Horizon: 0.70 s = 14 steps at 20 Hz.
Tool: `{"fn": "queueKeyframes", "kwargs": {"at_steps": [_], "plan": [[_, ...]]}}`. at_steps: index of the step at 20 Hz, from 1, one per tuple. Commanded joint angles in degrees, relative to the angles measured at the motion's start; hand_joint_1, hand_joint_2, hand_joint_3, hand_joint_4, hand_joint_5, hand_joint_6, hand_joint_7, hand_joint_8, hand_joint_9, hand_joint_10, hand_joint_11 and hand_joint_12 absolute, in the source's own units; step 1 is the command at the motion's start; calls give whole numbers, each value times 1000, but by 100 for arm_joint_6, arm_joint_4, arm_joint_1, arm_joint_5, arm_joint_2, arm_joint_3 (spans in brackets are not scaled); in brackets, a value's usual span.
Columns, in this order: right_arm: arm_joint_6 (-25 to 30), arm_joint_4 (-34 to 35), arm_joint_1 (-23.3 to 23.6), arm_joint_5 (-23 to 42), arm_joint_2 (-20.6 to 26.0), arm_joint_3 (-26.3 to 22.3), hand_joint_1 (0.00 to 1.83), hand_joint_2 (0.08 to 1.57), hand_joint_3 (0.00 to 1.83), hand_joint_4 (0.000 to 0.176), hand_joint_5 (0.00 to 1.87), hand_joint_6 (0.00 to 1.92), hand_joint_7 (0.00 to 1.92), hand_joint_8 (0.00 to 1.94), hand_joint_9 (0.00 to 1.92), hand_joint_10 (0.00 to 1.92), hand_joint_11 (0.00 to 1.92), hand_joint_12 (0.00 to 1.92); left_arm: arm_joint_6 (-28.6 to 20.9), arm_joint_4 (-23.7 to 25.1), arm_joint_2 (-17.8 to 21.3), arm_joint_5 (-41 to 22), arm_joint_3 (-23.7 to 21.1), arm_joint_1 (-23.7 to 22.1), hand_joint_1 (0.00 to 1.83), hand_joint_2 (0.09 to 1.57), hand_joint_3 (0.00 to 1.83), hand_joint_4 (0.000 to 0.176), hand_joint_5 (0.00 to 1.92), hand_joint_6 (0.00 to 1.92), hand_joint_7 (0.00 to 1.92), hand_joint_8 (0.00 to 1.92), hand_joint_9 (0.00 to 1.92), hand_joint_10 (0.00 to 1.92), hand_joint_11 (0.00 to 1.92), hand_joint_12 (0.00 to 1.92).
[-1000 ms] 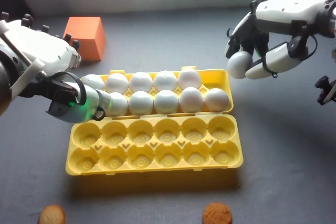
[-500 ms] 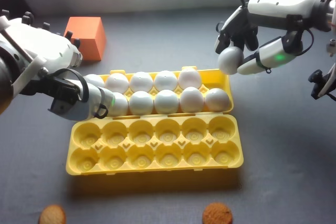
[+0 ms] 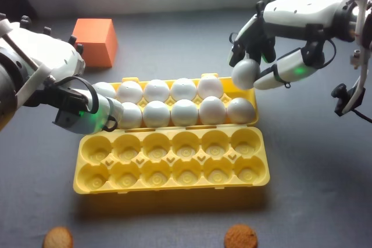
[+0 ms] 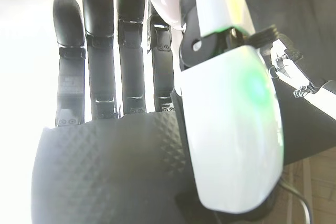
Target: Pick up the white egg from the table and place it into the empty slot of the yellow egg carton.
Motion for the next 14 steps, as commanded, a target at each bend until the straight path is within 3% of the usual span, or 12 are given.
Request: {"fn": "queueKeyframes", "kwargs": {"at_steps": [1, 2, 3, 4, 5, 6, 7, 8, 9, 14], "plan": [[54, 134, 30, 554, 56, 17, 1220, 1169, 2, 0, 854, 1182, 905, 1106, 721, 1010, 340, 1492, -17, 476, 18, -102, 7, -73, 0, 1241, 3, 0, 307, 1, 374, 2, 365, 3, 0, 652], [54, 134, 21, 557, 51, 17, 1197, 1167, 0, 16, 846, 1197, 922, 1082, 751, 788, 322, 1496, -17, 468, 17, -111, 6, -75, 0, 1241, 2, 0, 300, 0, 368, 1, 355, 1, 0, 632], [55, 135, 2, 582, 48, 17, 1194, 1176, 0, 0, 783, 1272, 950, 1053, 761, 635, 292, 1496, -17, 464, 17, -112, 5, -76, 0, 1241, 1, 0, 300, 0, 375, 3, 367, 5, 0, 639], [55, 135, -14, 612, 48, 17, 1194, 1176, 0, 0, 783, 1272, 950, 1053, 761, 635, 292, 1496, -16, 459, 17, -111, 4, -76, 0, 1241, 1, 0, 300, 0, 375, 3, 367, 5, 0, 639], [55, 136, -21, 624, 48, 17, 1127, 1201, 0, 0, 785, 1262, 858, 612, 744, 509, 244, 1457, -16, 451, 18, -103, 4, -77, 0, 1240, 0, 0, 316, 6, 377, 3, 361, 1, 0, 644], [55, 136, -21, 625, 48, 18, 1127, 1201, 0, 0, 785, 1262, 858, 612, 744, 509, 244, 1457, -16, 448, 18, -99, 2, -79, 0, 1240, 0, 0, 316, 6, 377, 3, 361, 1, 0, 644], [55, 149, -20, 625, 49, 18, 1097, 1126, 0, 0, 672, 709, 898, 221, 750, 398, 241, 1400, -15, 436, 19, -99, 0, -81, 0, 1238, 0, 0, 319, 4, 376, 3, 355, 3, 0, 665], [54, 154, -21, 624, 49, 18, 1097, 1126, 0, 0, 672, 709, 898, 221, 750, 398, 241, 1400, -15, 427, 19, -100, -2, -85, 0, 1238, 0, 0, 319, 4, 376, 3, 355, 3, 0, 665], [54, 154, -29, 624, 49, 18, 1116, 1068, 0, 0, 783, 231, 939, 61, 784, 275, 244, 1347, -8, 411, 19, -103, -2, -93, 0, 1235, 0, 0, 307, 3, 370, 6, 353, 3, 0, 625], [47, 159, -71, 642, 47, 19, 1119, 1061, 1, 0, 842, 35, 932, 1, 816, 124, 228, 1309, 15, 375, 20, -109, -3, -108, 0, 1236, 0, 0, 307, 1, 375, 0, 363, 0, 0, 634]]}}
